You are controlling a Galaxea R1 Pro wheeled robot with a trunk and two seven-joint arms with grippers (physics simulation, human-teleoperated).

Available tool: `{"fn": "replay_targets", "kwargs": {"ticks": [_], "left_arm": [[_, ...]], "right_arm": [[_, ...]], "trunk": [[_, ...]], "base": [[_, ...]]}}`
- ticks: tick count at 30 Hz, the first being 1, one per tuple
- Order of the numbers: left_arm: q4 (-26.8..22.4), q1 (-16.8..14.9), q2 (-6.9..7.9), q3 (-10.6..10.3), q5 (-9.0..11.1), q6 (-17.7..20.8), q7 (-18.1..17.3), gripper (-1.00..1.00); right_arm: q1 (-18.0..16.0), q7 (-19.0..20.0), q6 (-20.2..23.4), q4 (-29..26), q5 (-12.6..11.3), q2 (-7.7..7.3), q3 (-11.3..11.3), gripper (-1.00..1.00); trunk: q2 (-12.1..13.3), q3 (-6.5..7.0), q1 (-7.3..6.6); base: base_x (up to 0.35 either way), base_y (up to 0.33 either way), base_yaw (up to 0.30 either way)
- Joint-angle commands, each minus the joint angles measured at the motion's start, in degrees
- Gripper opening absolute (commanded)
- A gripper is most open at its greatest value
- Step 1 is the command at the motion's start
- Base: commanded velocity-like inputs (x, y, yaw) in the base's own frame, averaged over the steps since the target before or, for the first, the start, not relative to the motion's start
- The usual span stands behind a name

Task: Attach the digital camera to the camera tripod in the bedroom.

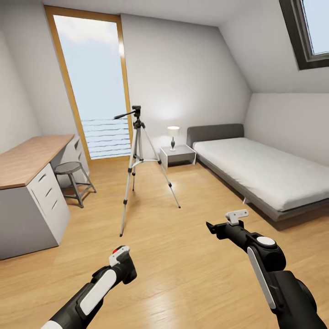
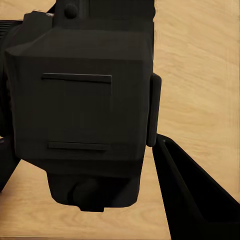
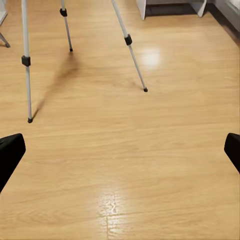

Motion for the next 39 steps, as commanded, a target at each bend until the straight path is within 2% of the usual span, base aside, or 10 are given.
{"fn": "replay_targets", "kwargs": {"ticks": [1, 12, 39], "left_arm": [[0.01, -0.05, 0.08, -0.10, 0.30, 0.13, 0.32, -1.00], [0.41, -0.05, 0.12, 0.17, 0.73, 0.14, 0.32, -1.00], [0.49, -0.05, -0.04, -0.02, 0.31, 0.14, 0.51, -1.00]], "right_arm": [[-0.04, 0.13, 0.29, -0.06, 0.01, -0.03, 0.02, 1.00], [-0.04, 0.15, 0.29, -0.06, 0.01, -0.05, 0.04, 1.00], [0.07, 0.15, 0.29, -0.06, 0.01, 0.02, 0.09, 1.00]], "trunk": [[0.38, 0.12, -0.23], [4.79, 2.10, -2.64], [15.62, 6.95, -8.57]], "base": [[0.000, 0.000, 0.000], [0.000, 0.000, 0.000], [0.000, 0.000, 0.000]]}}
